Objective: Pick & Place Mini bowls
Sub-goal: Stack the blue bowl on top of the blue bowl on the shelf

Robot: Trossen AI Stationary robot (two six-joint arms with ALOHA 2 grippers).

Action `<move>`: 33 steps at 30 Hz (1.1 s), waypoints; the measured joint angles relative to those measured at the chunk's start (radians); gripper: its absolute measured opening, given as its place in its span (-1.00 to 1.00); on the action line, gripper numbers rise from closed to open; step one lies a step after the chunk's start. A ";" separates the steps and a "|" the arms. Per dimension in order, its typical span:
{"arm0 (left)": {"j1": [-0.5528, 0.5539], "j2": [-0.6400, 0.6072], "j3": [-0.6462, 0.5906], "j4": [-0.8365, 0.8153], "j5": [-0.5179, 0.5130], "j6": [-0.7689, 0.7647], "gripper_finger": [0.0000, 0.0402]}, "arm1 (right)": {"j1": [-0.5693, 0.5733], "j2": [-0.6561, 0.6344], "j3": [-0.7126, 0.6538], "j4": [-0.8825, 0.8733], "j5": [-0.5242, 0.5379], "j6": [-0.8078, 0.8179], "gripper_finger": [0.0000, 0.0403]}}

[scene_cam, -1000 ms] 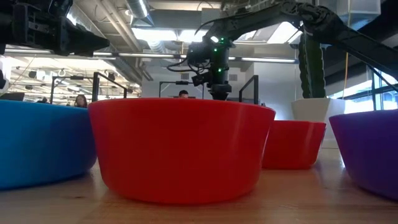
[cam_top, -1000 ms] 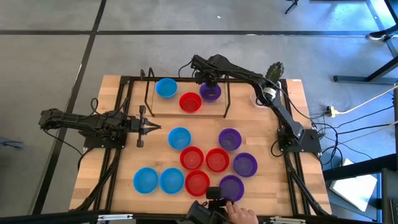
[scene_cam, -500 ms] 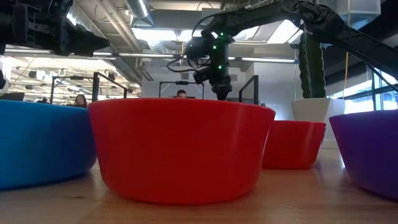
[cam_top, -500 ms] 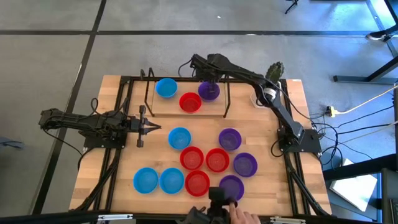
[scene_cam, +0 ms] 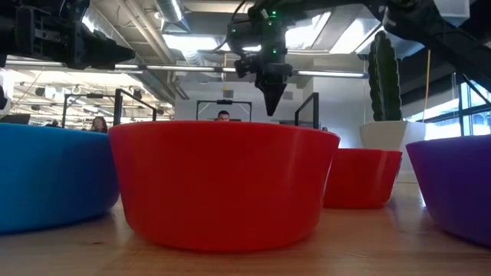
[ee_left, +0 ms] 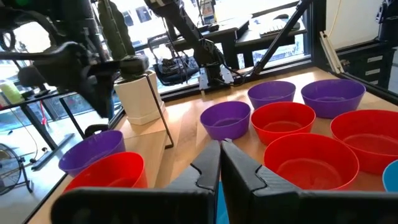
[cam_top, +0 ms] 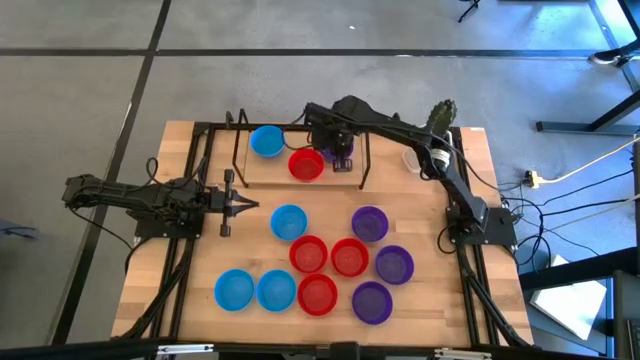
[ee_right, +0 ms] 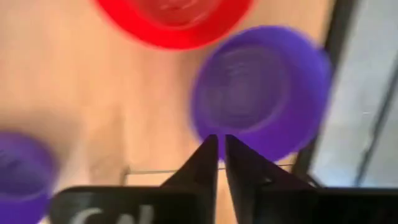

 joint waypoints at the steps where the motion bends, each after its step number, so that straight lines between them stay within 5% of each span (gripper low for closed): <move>1: 0.000 0.000 0.000 -0.001 -0.001 0.000 -0.97 | 0.006 0.000 -0.005 0.002 -0.006 0.002 -0.95; 13: 0.000 0.000 0.000 -0.021 -0.004 0.009 -0.96 | 0.059 0.014 -0.016 0.019 -0.158 -0.022 -0.98; 23: 0.000 0.000 0.000 -0.021 -0.029 0.010 -0.97 | 0.064 0.027 -0.111 0.029 -0.042 -0.018 -0.98; 33: 0.000 0.000 0.000 -0.021 -0.029 0.010 -0.98 | 0.064 0.028 -0.169 0.099 -0.039 -0.043 -0.98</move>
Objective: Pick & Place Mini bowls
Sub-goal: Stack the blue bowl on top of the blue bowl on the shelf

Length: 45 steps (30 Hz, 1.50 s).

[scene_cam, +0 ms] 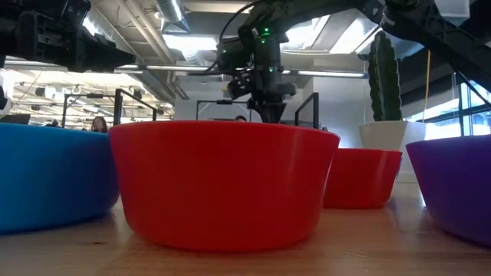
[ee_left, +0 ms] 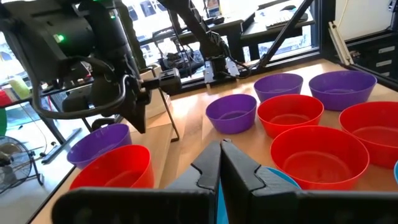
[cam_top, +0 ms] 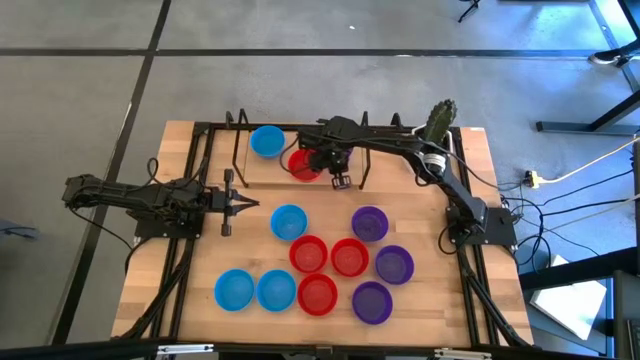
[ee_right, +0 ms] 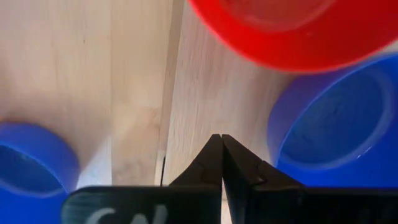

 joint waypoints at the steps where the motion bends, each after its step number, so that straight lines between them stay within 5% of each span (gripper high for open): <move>1: 0.000 0.000 0.000 0.000 0.000 0.000 -0.98 | 0.000 0.000 0.000 0.007 0.000 0.000 -0.98; 29: 0.000 0.000 0.000 0.000 0.000 -0.001 -0.97 | -0.003 0.000 0.000 0.056 0.136 0.025 -0.98; 38: 0.000 0.000 0.000 0.000 0.000 -0.001 -0.98 | 0.002 0.000 0.001 0.040 0.103 0.018 -0.98; 45: 0.000 0.000 0.000 0.000 0.005 -0.001 -0.96 | 0.049 -0.009 0.104 -0.139 0.000 0.020 -0.98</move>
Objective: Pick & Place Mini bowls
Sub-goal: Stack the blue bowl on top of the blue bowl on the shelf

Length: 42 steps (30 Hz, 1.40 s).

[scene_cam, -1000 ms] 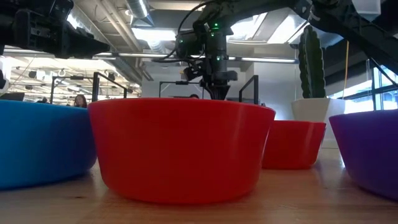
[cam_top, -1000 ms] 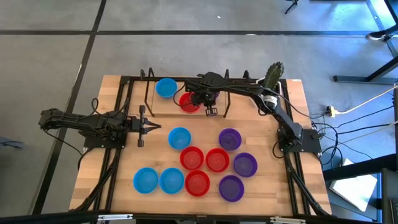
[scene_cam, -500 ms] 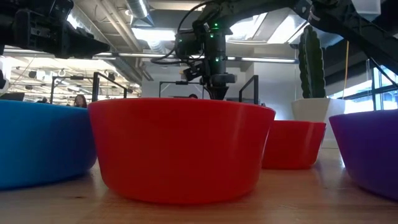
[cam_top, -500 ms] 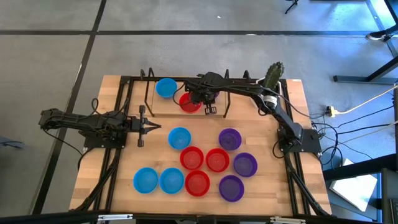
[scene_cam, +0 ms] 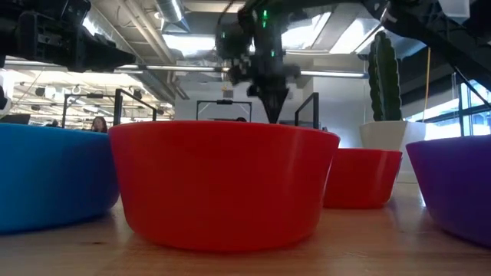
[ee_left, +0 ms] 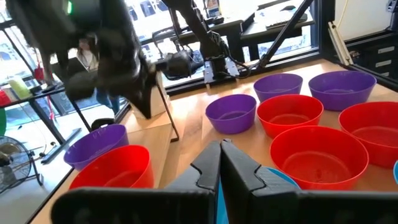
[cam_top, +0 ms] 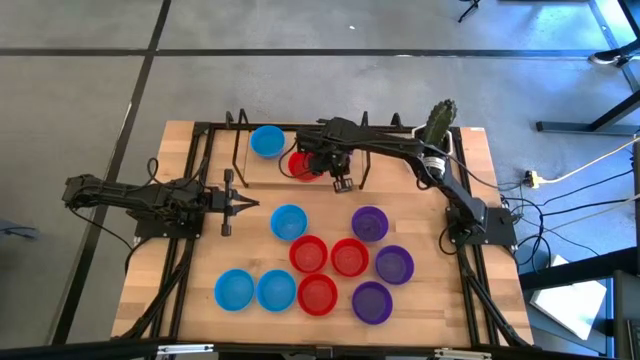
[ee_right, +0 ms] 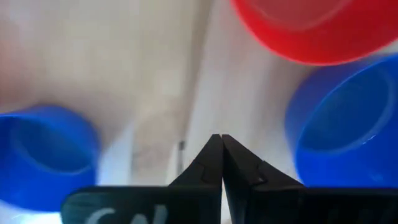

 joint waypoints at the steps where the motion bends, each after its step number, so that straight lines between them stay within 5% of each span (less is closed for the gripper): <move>1: 0.000 0.000 0.000 0.000 0.005 0.000 -0.96 | 0.009 -0.009 0.023 -0.009 -0.008 0.004 -0.98; 5: 0.000 0.000 0.000 0.000 0.011 -0.016 -0.98 | 0.048 -0.113 0.056 0.054 -0.106 -0.015 -0.98; 10: 0.000 0.000 0.000 0.005 0.014 -0.011 -0.98 | 0.126 -0.297 0.047 0.244 -0.361 -0.022 -0.98; 19: 0.000 -0.001 0.000 0.009 -0.008 -0.023 -0.97 | 0.333 -0.590 0.046 0.461 -0.361 0.103 -0.98; 31: 0.000 0.000 0.000 0.008 -0.023 -0.025 -0.99 | 0.747 -0.740 -0.006 0.312 0.263 0.347 -0.98; 38: 0.000 0.000 0.000 0.007 -0.022 -0.027 -0.98 | 0.844 -0.852 -0.368 0.381 0.427 0.471 -0.98; 42: 0.000 0.000 0.000 -0.020 0.082 -0.067 -0.99 | 0.918 -1.002 -0.625 0.560 0.599 0.499 -0.98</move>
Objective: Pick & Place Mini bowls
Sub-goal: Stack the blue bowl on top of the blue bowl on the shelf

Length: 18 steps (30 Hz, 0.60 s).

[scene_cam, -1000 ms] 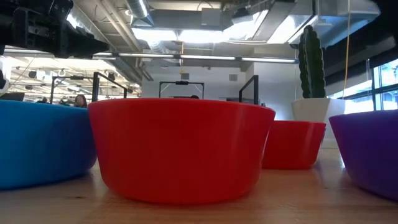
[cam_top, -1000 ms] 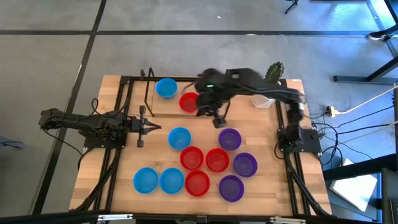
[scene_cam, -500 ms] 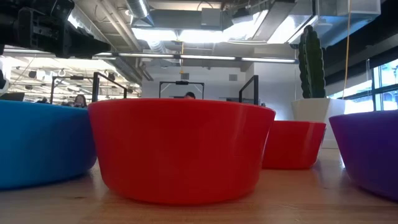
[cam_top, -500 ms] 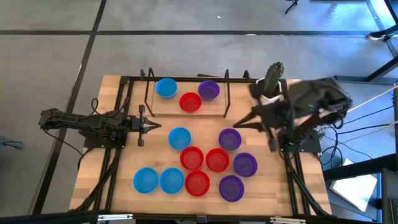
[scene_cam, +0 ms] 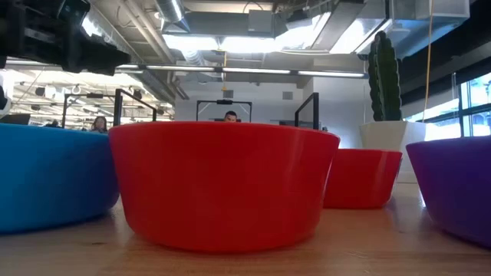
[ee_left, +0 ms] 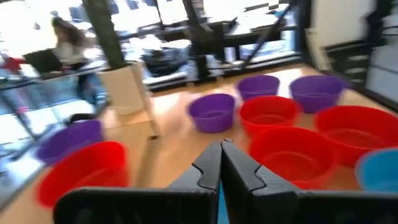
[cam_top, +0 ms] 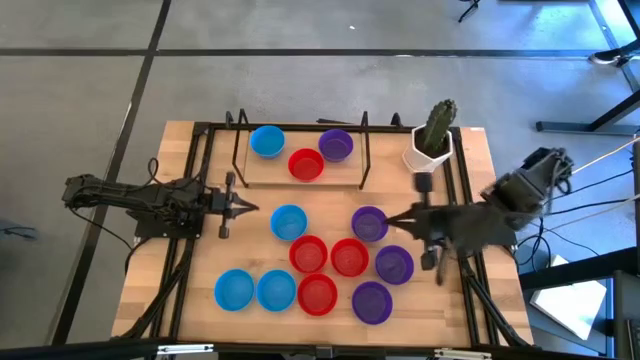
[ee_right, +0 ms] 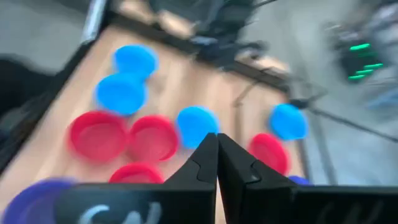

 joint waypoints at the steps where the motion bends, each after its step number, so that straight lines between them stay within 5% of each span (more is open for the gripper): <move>1: 0.000 0.000 0.000 -0.001 0.023 0.001 -0.98 | 0.023 -0.052 -0.064 0.044 0.060 0.008 -0.99; 4: 0.000 0.000 0.000 0.001 0.018 0.013 -0.97 | 0.064 -0.242 -0.256 0.182 0.121 0.002 -0.99; 12: 0.000 -0.001 0.000 0.059 -0.141 -0.028 -0.99 | 0.068 -0.613 -0.804 0.776 -0.161 -0.234 -0.99; 18: 0.000 0.000 0.000 0.064 -0.243 -0.046 -0.99 | 0.007 -0.773 -1.087 0.911 -0.172 -0.236 -0.99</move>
